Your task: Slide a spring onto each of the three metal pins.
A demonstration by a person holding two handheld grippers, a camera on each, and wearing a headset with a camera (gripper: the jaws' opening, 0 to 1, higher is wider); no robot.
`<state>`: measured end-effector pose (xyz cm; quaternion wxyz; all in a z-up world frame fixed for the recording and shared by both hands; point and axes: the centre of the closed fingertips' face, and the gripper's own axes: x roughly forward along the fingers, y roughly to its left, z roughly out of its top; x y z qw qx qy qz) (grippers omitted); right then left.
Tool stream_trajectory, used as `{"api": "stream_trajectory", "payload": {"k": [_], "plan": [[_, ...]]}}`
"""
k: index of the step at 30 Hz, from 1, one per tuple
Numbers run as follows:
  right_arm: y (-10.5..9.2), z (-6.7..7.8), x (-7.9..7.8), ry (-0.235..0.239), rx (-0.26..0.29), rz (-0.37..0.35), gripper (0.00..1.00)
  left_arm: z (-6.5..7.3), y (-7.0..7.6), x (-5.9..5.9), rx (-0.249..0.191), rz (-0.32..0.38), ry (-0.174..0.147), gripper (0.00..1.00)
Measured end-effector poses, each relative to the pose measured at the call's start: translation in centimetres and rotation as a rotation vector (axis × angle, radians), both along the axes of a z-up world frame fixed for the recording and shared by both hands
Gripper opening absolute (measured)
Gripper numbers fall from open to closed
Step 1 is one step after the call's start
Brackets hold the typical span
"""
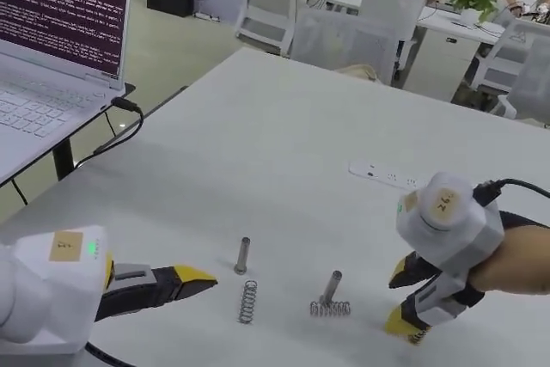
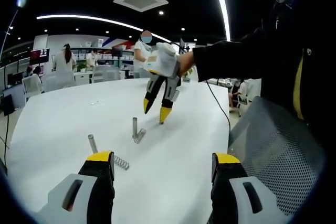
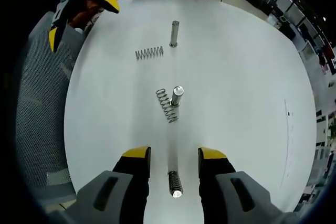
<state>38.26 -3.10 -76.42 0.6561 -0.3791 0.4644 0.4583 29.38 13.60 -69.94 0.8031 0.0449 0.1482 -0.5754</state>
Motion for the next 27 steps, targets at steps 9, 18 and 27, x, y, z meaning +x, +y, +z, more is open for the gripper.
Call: {"api": "stream_trajectory", "payload": {"k": [9,18,27], "plan": [[1.9,-0.6,0.0,0.009,0.003,0.035,0.34,-0.1,0.4,0.0,0.002,0.004,0.003,0.72],[3.4,-1.2,0.0,0.020,0.013,0.054,0.33,-0.2,0.7,-0.1,0.003,0.008,0.004,0.71],[4.1,-2.1,0.4,0.029,0.030,0.059,0.31,-0.5,1.1,0.1,0.004,0.019,0.009,0.70]]}}
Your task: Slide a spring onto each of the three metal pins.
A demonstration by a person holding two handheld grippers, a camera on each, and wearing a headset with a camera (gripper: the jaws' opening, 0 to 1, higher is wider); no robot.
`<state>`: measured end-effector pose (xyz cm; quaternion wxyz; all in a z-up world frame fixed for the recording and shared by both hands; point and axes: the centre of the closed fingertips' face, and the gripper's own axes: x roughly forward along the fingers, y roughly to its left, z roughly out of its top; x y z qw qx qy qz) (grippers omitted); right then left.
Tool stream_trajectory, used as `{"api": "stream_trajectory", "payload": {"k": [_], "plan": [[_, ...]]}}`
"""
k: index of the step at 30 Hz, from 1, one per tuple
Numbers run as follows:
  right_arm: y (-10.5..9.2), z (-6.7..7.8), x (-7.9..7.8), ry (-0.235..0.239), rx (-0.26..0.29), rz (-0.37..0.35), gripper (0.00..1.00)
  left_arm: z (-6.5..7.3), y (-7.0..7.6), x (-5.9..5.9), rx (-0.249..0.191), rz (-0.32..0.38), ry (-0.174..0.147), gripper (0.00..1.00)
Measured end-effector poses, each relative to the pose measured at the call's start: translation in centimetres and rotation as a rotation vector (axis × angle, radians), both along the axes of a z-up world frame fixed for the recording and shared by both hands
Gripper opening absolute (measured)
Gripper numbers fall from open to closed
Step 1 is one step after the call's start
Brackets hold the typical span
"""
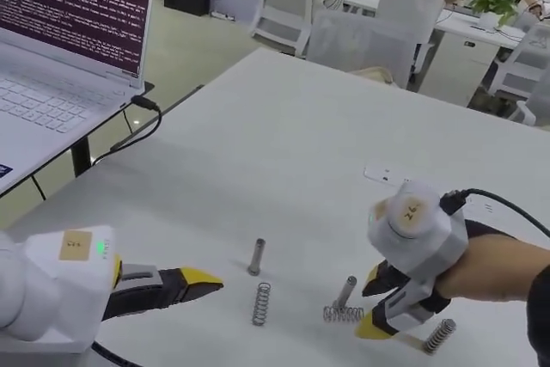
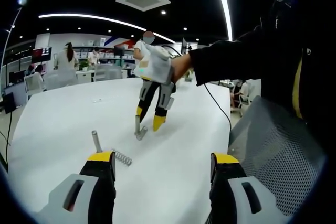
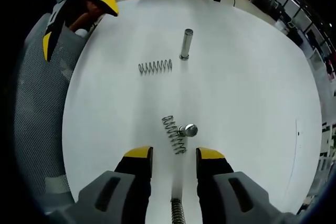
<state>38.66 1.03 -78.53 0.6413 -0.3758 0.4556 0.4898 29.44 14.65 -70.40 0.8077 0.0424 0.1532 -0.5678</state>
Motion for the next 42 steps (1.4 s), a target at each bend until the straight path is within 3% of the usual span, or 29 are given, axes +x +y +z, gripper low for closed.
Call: {"api": "stream_trajectory", "payload": {"k": [18,42], "plan": [[0.3,-1.7,-0.4,0.023,0.018,-0.009,0.24,-0.3,0.4,0.1,0.002,0.014,0.009,0.68],[0.5,-1.7,-1.8,-0.016,-0.007,0.062,0.09,-0.1,-0.2,-0.2,0.001,0.000,0.009,0.65]]}}
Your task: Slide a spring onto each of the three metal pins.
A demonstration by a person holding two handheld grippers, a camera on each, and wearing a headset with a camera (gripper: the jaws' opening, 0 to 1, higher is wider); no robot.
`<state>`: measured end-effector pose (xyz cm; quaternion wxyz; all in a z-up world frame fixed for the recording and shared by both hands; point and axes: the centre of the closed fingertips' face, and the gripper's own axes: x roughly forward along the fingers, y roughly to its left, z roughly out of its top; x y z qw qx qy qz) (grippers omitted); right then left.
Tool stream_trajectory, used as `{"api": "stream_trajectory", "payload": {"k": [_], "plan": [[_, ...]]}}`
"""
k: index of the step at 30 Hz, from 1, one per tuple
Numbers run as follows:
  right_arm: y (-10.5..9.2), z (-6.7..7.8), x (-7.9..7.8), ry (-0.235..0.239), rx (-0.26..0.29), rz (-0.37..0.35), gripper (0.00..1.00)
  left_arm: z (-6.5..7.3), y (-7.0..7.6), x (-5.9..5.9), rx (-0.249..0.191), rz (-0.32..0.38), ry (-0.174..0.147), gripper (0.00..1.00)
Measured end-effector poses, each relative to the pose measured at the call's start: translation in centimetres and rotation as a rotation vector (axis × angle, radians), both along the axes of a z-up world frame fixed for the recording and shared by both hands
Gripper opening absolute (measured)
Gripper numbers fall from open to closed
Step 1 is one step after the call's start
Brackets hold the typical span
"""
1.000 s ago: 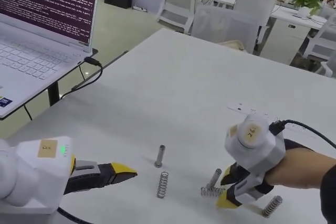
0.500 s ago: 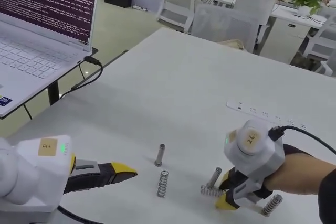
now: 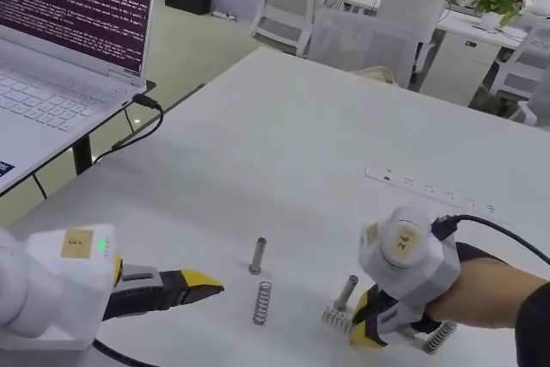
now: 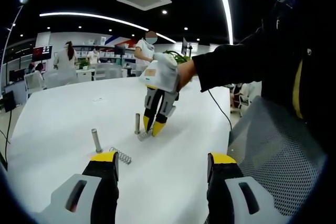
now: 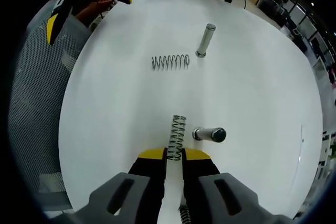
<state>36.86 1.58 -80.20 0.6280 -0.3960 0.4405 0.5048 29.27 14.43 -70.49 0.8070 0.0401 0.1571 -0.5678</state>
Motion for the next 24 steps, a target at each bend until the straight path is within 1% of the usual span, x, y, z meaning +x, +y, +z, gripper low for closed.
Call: {"api": "stream_trajectory", "payload": {"k": [5,9,15,17,20,21,24], "plan": [[-0.1,0.0,-0.5,-0.001,-0.009,0.004,0.09,0.0,-0.2,-0.1,0.004,-0.007,0.000,0.64],[-0.2,0.5,-1.3,0.003,-0.028,0.013,0.08,0.0,-0.5,-0.1,0.005,-0.018,-0.003,0.63],[0.4,1.9,-2.2,0.003,-0.030,0.032,0.08,0.1,-1.4,0.0,0.010,-0.044,-0.009,0.62],[0.7,2.4,-2.5,0.008,-0.020,0.031,0.08,0.1,-1.7,0.1,0.018,-0.053,-0.014,0.61],[1.1,3.0,-3.2,0.015,-0.015,0.038,0.08,0.1,-2.1,0.2,0.018,-0.062,-0.020,0.59],[1.3,3.4,-3.6,0.017,-0.016,0.046,0.08,0.2,-2.2,0.3,0.022,-0.067,-0.027,0.58],[1.8,4.4,-4.3,0.018,-0.003,0.065,0.08,0.2,-2.5,0.5,0.025,-0.076,-0.032,0.56]]}}
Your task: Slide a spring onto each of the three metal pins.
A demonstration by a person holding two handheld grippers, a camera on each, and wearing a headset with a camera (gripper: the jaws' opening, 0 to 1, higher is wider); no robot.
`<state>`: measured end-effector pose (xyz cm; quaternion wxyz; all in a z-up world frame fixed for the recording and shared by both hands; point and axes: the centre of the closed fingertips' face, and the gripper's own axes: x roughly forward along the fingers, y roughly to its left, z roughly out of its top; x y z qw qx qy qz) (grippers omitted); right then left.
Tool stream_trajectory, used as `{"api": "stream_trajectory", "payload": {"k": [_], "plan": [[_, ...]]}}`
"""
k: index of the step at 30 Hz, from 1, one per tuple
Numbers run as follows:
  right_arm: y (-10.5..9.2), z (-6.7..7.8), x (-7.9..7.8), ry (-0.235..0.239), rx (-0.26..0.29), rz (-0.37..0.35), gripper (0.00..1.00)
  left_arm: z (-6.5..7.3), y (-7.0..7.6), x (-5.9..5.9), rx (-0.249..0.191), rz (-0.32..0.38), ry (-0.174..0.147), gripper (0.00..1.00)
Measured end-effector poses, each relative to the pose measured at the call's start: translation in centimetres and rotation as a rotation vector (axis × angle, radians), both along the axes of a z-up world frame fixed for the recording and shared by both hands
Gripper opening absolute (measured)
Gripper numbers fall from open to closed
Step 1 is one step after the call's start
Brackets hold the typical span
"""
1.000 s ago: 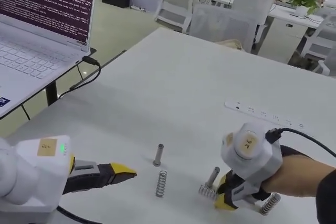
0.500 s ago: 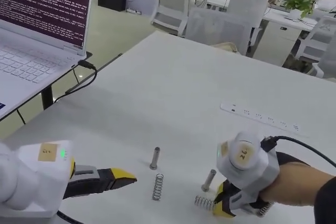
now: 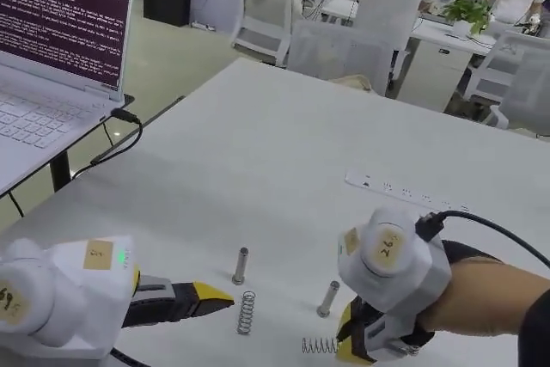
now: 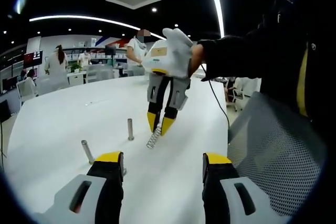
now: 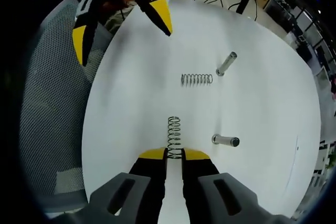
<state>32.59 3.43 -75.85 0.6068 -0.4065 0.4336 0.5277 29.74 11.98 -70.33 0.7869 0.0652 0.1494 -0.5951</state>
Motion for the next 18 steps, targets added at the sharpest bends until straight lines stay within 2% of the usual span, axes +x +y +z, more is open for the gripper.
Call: {"api": "stream_trajectory", "payload": {"k": [3,9,14,18], "plan": [[0.8,1.2,-0.9,0.017,0.028,0.015,0.08,0.0,-0.2,0.1,0.000,-0.009,-0.003,0.54],[2.2,3.0,-2.2,0.017,0.045,0.060,0.08,-0.1,-0.8,-0.1,0.014,-0.035,-0.010,0.49],[3.4,4.1,-3.1,0.016,0.057,0.092,0.08,-0.2,-1.3,-0.2,0.023,-0.060,-0.019,0.43],[4.0,4.5,-3.5,0.016,0.047,0.113,0.08,-0.1,-1.7,-0.4,0.027,-0.079,-0.036,0.36]]}}
